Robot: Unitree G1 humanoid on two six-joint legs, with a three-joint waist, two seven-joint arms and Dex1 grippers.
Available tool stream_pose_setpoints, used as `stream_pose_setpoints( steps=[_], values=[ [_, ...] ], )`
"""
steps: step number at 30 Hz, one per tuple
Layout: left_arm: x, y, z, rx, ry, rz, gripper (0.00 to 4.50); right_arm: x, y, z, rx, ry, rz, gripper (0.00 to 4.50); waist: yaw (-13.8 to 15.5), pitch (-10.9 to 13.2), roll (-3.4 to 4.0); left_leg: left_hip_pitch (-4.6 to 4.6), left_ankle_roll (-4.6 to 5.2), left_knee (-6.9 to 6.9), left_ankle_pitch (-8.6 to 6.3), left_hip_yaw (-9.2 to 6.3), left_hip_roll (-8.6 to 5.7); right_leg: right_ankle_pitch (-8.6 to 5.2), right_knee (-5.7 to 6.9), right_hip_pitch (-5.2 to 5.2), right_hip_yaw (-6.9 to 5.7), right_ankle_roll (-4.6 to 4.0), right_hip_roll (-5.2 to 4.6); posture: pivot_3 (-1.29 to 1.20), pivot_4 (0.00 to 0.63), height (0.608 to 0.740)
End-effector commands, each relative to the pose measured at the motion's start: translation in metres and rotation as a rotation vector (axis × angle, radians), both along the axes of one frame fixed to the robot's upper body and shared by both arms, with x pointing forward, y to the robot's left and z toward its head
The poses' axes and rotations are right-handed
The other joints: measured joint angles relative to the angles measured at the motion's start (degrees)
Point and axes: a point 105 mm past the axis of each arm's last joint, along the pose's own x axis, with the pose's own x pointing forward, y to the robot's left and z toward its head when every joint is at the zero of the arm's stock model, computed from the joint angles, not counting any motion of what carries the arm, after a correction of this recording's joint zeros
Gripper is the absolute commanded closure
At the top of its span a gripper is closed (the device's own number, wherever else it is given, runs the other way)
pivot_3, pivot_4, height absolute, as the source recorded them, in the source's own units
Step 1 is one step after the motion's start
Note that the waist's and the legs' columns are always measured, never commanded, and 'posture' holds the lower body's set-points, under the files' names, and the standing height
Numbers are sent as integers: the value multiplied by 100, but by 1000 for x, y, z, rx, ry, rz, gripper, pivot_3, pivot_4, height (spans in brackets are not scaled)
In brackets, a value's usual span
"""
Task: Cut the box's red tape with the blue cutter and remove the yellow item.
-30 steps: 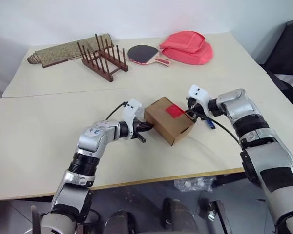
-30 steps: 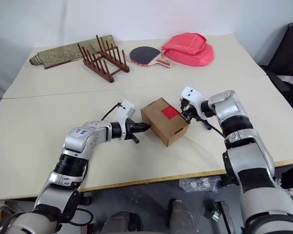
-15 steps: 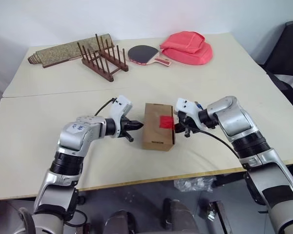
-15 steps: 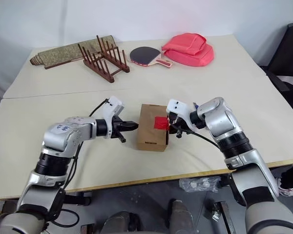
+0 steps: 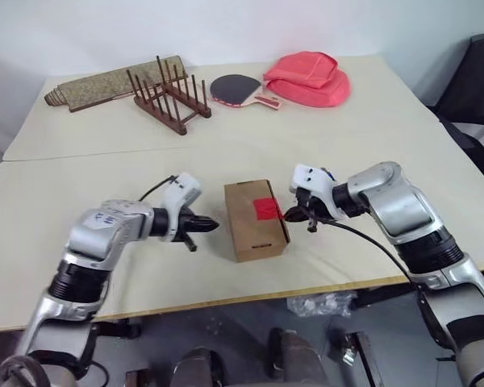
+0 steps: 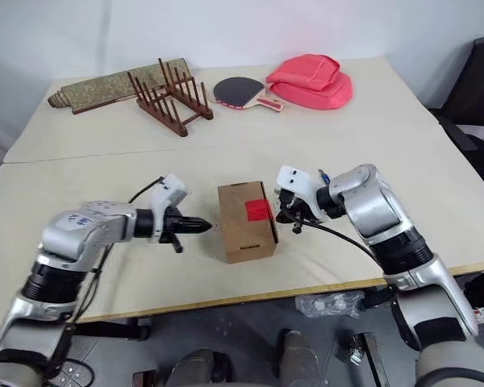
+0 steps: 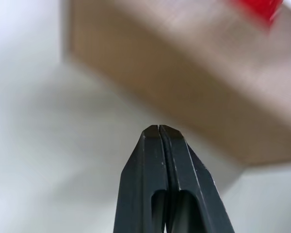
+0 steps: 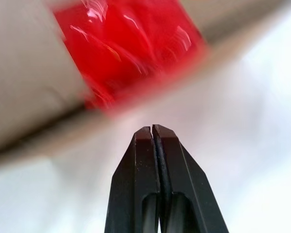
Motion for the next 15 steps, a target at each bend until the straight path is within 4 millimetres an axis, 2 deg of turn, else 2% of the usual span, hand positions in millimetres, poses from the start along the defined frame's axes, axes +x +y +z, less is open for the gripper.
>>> stream_pose_setpoints(
  steps=[1, 3, 5, 7, 8, 10, 13, 15],
  values=[
    [5, 34, 22, 8, -67, 25, 4500, 4, -17, 39, 41, -130, -75, 3884, 0, 1, -2, -4, -1, 0, 0, 0, 0, -1, 1, -4, -1, -1, 0, 0, 150, 740],
    [10, 41, 40, -3, -100, 24, 4500, 3, -21, 46, 55, -141, -106, 3253, 13, 3, -5, -6, -3, -1, -1, 3, 1, -1, -2, -5, -3, -2, 0, 0, 150, 740],
    [18, 40, 71, -57, -168, 10, 4500, 1, -19, 57, 88, -155, -130, 2539, 66, 11, -20, -16, -3, 2, -1, 5, 1, -1, -3, -8, -7, -2, 0, 0, 150, 740],
    [25, 27, 92, -110, -228, -26, 4500, 1, -15, 61, 121, -144, -155, 1742, 107, 12, -26, -62, -1, 26, 1, 6, 1, -1, 14, -47, -5, -1, 0, 0, 150, 740],
    [27, 14, 99, -137, -247, -65, 4500, 1, -11, 60, 136, -137, -161, 1604, 130, 12, -26, -66, -1, 29, 1, 7, 0, 0, 16, -52, -4, -1, 0, 0, 150, 740],
    [26, -14, 105, -177, -264, -150, 4500, 3, -4, 59, 162, -121, -170, 1090, 173, 10, -29, -70, -1, 30, 1, 7, -2, 0, 20, -57, -4, 0, -1, 0, 150, 740],
    [20, -52, 98, -187, -251, -283, 4500, 9, 5, 56, 200, -103, -195, 202, 139, 10, -29, -73, 0, 29, 1, 6, -4, 1, 20, -57, -6, 2, -1, 0, 150, 740],
    [16, -65, 92, -190, -236, -333, 4500, 16, 8, 55, 221, -101, -224, 50, 116, 12, -31, -77, -1, 27, 1, 8, -4, 2, 21, -64, -8, 3, 1, 0, 150, 740]
  ],
)
